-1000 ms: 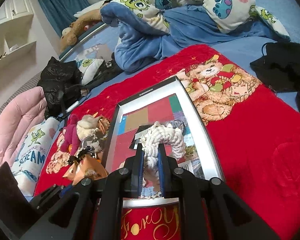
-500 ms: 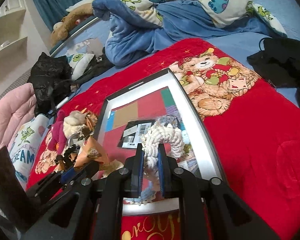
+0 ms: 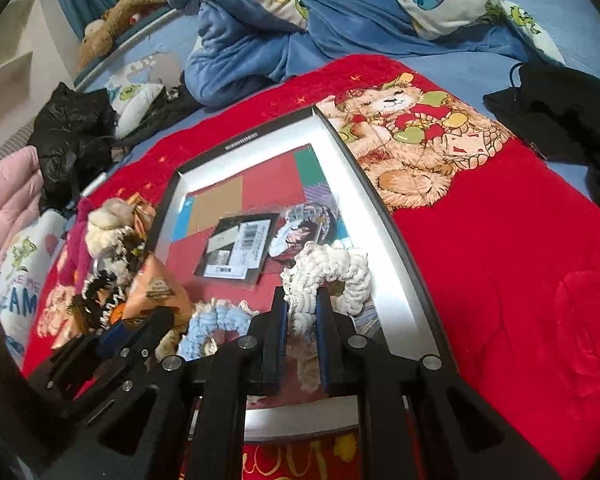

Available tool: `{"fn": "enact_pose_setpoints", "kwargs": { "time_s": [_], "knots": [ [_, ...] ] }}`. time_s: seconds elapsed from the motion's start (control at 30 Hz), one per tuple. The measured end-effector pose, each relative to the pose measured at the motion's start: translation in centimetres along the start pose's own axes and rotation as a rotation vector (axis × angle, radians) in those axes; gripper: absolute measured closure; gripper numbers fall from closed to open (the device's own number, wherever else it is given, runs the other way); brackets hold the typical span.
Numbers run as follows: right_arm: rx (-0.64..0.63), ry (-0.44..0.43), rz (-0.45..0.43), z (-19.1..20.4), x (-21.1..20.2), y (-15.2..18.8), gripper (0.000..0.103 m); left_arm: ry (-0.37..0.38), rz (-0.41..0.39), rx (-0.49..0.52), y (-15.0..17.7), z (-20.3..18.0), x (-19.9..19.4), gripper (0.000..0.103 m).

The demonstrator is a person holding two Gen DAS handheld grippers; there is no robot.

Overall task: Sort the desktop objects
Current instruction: 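Open the right tool to drop the scrunchie into the box while the left tool releases the pouch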

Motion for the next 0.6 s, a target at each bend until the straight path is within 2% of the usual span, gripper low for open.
{"fn": "enact_pose_setpoints", "kwargs": {
  "time_s": [0.5, 0.57, 0.6],
  "knots": [
    [-0.022, 0.025, 0.017, 0.08, 0.64, 0.4, 0.087, -0.016, 0.007, 0.03, 0.15, -0.39, 0.08, 0.082],
    [-0.024, 0.014, 0.02, 0.34, 0.6, 0.39, 0.08, -0.033, 0.017, 0.052, 0.2, -0.56, -0.03, 0.07],
    [-0.022, 0.009, 0.025, 0.38, 0.63, 0.37, 0.077, -0.027, 0.013, 0.064, 0.21, -0.84, -0.2, 0.058]
  ]
}}
Point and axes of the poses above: each gripper's, at about its wrist camera, not at the fingertips, and x roughly the way its jaws point, z to its left, y to its underside, the point moved 6 cm from there along x, roughly the way its jaws point, and after that the axes turned 6 degrees about -z, right-handed, at the moved point
